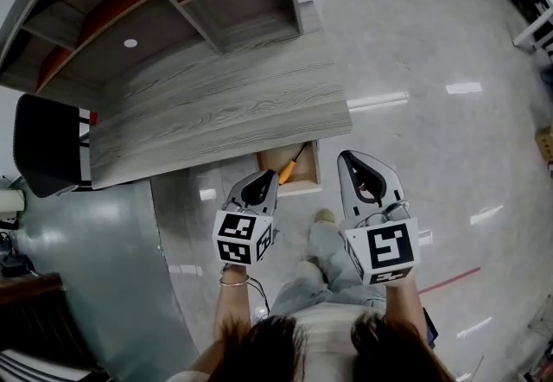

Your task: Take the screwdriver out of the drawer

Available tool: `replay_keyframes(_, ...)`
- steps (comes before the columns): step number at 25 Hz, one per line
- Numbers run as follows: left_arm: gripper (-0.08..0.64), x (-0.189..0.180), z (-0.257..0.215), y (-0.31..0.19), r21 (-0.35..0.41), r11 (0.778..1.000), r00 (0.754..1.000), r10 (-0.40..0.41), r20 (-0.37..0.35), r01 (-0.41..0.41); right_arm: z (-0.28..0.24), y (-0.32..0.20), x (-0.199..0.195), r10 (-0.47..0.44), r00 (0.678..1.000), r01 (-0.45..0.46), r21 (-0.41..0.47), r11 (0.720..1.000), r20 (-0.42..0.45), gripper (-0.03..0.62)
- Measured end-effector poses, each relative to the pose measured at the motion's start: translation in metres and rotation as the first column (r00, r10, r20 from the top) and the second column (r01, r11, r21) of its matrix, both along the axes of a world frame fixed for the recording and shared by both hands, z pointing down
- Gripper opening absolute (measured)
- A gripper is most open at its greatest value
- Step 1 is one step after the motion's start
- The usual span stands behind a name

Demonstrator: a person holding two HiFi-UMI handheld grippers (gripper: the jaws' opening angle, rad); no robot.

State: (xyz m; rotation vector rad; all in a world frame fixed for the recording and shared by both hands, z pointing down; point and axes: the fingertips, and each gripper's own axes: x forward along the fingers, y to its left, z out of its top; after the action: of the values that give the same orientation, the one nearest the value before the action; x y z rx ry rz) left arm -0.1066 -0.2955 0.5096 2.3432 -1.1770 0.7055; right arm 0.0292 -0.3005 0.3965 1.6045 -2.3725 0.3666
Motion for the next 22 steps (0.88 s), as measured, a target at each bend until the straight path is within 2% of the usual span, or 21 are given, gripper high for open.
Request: replay_keyframes(22,0.026,0.012,0.109,-0.018,-0.145,0.988,0.993,0.066,0.093,-0.052,0.083,0.005,0.024,0.067,0.996,-0.06,-0.129,0.99,0.051,0.027)
